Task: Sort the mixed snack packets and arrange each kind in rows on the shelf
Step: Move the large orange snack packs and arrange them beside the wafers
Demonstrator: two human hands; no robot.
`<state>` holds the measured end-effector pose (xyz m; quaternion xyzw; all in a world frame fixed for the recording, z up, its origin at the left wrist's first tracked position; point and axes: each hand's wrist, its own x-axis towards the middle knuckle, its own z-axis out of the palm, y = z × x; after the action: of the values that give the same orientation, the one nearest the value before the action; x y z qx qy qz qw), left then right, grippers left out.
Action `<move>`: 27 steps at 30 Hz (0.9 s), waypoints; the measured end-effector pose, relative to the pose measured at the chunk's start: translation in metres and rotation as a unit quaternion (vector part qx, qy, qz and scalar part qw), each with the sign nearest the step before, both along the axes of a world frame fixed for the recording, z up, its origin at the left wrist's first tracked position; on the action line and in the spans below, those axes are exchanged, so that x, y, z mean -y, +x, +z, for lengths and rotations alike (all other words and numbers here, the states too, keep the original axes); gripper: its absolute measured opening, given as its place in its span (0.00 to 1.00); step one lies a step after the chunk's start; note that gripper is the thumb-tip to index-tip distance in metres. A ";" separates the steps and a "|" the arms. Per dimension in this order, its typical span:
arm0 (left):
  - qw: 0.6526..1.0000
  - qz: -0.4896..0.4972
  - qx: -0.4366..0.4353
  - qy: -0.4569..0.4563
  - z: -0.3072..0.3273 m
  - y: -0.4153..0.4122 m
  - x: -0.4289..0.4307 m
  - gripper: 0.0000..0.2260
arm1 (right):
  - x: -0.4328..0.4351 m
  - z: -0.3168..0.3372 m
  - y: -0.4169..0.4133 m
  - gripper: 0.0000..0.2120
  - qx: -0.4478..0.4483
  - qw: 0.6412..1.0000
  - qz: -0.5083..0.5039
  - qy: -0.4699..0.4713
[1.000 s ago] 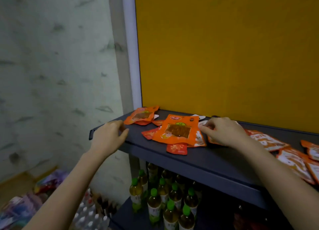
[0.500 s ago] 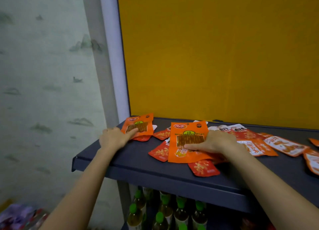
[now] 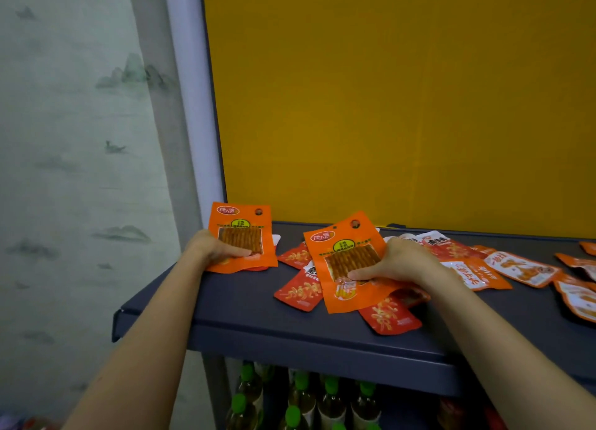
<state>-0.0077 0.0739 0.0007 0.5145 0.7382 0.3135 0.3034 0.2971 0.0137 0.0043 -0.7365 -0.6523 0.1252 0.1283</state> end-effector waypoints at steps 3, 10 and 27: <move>0.997 0.018 0.064 0.029 -0.003 -0.005 -0.001 0.30 | 0.004 0.002 -0.003 0.34 -0.041 0.999 -0.001 0.008; 0.971 -0.030 0.198 0.131 0.001 -0.005 0.002 0.10 | 0.017 0.009 -0.003 0.28 -0.192 0.975 0.017 0.110; 0.882 -0.207 0.358 0.225 0.097 0.228 0.107 0.06 | 0.181 0.041 0.236 0.16 -0.399 0.849 -0.139 0.316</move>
<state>0.2201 -0.0333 0.0979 0.5631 0.3656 0.5639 0.4810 0.5328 -0.1670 0.0452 -0.6259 -0.4399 0.1757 0.6195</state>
